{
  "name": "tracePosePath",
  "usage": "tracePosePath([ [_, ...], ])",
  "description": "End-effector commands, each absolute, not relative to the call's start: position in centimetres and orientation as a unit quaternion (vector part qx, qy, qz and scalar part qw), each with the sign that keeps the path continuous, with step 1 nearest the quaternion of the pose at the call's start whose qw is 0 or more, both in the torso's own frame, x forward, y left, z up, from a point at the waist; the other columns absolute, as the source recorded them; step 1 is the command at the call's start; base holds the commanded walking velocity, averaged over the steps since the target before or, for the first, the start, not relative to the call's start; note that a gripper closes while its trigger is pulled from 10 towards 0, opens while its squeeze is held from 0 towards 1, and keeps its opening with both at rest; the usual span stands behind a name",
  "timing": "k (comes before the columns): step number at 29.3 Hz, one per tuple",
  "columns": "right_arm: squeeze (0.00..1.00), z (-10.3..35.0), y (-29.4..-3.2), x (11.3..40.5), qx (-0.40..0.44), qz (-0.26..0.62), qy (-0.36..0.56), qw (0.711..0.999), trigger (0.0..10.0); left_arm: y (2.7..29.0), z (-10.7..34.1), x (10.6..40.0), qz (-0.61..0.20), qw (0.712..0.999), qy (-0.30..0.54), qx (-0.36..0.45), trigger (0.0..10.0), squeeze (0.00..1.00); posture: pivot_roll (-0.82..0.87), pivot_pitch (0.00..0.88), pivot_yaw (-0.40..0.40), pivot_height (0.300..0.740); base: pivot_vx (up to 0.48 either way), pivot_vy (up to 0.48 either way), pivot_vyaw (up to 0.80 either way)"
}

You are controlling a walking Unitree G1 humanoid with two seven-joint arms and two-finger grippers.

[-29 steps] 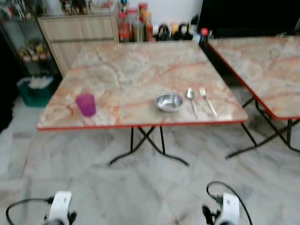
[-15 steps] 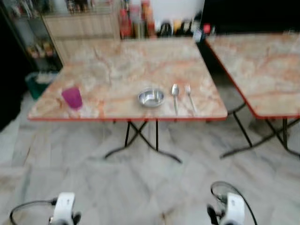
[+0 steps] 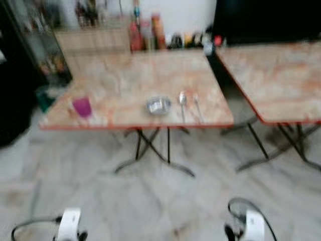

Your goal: Setting the table

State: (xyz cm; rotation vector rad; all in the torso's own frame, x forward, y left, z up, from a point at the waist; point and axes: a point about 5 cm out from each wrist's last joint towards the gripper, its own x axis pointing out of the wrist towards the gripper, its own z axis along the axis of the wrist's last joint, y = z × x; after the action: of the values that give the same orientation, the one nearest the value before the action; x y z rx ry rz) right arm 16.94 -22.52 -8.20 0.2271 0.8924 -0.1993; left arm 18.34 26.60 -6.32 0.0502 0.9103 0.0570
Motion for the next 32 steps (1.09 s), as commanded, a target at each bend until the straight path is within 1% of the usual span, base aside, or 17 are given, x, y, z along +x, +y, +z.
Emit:
tracePosePath([
  [1,0.0,-7.88,-21.67,17.96,0.112,-0.084,0.416,0.898,10.0,27.31,-5.95,18.59,0.036,0.899,0.436,0.029,10.0,0.0,0.03,0.0,0.017,0.736,0.375,0.0,0.0],
  [5,0.0,-7.89,-21.68,17.94,0.119,-0.093,0.413,0.898,10.0,27.3,-5.96,18.59,0.035,0.898,0.437,0.03,10.0,0.0,0.03,0.0,0.016,0.736,0.373,0.0,0.0],
  [12,0.0,-7.83,-21.71,18.03,0.106,-0.081,0.414,0.9,10.0,27.3,-5.96,18.58,0.035,0.898,0.437,0.03,10.0,0.0,0.03,0.0,0.018,0.736,0.377,0.0,0.0],
  [27,0.0,-7.98,-21.66,17.78,0.12,-0.089,0.418,0.896,10.0,27.24,-6.01,18.51,0.03,0.897,0.44,0.035,10.0,0.0,0.03,0.0,0.015,0.736,0.371,0.0,0.0],
  [32,0.0,-7.97,-21.7,17.81,0.108,-0.081,0.424,0.896,10.0,27.32,-5.99,18.51,0.037,0.897,0.438,0.037,10.0,0.0,0.04,0.0,0.014,0.736,0.058,0.0,0.0],
])
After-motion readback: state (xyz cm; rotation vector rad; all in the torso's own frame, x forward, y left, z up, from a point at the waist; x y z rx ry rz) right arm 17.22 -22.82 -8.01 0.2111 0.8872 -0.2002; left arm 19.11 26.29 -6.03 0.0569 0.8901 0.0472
